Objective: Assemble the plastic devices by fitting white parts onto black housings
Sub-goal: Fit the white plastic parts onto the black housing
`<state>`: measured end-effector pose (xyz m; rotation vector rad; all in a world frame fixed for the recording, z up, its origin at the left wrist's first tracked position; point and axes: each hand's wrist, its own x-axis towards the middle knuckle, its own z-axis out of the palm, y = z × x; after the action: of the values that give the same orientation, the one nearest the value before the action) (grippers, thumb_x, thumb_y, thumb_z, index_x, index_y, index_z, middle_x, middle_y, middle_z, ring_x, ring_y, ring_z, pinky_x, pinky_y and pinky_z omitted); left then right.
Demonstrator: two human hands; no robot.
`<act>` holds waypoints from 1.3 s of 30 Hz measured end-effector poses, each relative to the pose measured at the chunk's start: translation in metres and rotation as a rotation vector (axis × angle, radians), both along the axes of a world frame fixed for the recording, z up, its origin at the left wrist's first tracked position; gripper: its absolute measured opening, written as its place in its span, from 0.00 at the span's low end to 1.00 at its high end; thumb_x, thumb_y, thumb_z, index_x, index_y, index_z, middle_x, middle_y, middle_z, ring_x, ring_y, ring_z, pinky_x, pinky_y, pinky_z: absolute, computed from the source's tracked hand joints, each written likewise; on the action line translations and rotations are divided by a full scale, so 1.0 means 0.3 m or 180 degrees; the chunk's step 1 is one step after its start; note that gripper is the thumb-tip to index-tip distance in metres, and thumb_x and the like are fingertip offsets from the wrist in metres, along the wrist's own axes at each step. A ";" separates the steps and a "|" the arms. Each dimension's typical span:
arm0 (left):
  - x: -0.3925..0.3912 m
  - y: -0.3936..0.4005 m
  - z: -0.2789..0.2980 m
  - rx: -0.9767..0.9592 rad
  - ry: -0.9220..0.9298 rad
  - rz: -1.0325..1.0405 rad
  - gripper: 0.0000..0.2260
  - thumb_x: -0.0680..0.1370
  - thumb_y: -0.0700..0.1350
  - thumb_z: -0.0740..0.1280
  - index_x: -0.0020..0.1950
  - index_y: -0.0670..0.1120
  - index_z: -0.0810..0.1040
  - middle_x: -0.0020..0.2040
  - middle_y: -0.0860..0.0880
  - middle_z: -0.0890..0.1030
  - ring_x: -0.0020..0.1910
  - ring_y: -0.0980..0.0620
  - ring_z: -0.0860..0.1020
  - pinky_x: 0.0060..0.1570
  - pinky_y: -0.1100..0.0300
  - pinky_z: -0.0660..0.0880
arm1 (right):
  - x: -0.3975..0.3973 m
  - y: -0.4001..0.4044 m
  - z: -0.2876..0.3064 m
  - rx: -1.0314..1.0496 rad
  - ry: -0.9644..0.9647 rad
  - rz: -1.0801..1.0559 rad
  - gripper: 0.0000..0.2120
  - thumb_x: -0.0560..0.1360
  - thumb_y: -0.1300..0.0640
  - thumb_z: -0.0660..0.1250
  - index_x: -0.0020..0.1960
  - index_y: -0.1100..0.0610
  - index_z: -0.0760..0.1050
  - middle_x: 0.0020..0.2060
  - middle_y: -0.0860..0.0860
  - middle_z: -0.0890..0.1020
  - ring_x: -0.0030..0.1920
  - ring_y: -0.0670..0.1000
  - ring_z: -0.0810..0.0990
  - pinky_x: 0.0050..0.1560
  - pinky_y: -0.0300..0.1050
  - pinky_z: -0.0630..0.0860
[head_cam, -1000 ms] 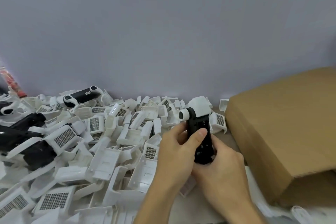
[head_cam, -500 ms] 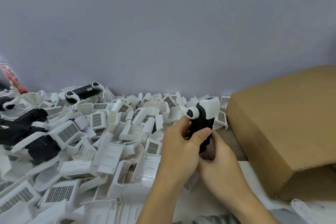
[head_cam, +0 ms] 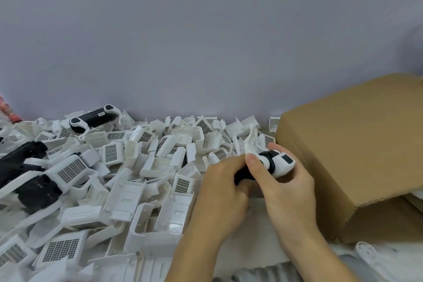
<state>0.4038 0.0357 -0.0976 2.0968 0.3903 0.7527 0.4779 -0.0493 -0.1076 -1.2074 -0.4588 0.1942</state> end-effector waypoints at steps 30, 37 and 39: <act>-0.003 0.013 0.059 -0.2145 -0.1553 0.0772 0.09 0.83 0.44 0.63 0.53 0.54 0.83 0.47 0.51 0.87 0.49 0.54 0.85 0.46 0.61 0.81 | 0.013 0.023 -0.055 -0.0306 0.0708 0.0461 0.10 0.81 0.58 0.62 0.55 0.51 0.82 0.48 0.50 0.86 0.50 0.50 0.84 0.41 0.43 0.75; -0.015 0.028 0.084 -0.3926 -0.1664 0.0351 0.18 0.83 0.53 0.57 0.45 0.45 0.82 0.42 0.44 0.83 0.37 0.46 0.81 0.36 0.55 0.74 | -0.015 0.035 -0.038 -0.0579 0.0536 0.0805 0.14 0.84 0.57 0.55 0.54 0.54 0.80 0.42 0.62 0.85 0.37 0.54 0.78 0.37 0.46 0.70; -0.024 0.024 0.100 -0.4112 -0.1838 0.0145 0.13 0.78 0.53 0.63 0.44 0.45 0.78 0.35 0.46 0.79 0.30 0.49 0.78 0.30 0.59 0.74 | -0.025 0.031 -0.031 -0.0484 0.0501 0.0799 0.12 0.84 0.55 0.56 0.52 0.50 0.78 0.41 0.62 0.85 0.38 0.56 0.79 0.39 0.48 0.71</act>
<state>0.3965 0.0429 -0.0676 0.6335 0.4243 0.7724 0.4703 -0.0401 -0.1170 -1.2699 -0.4630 0.5438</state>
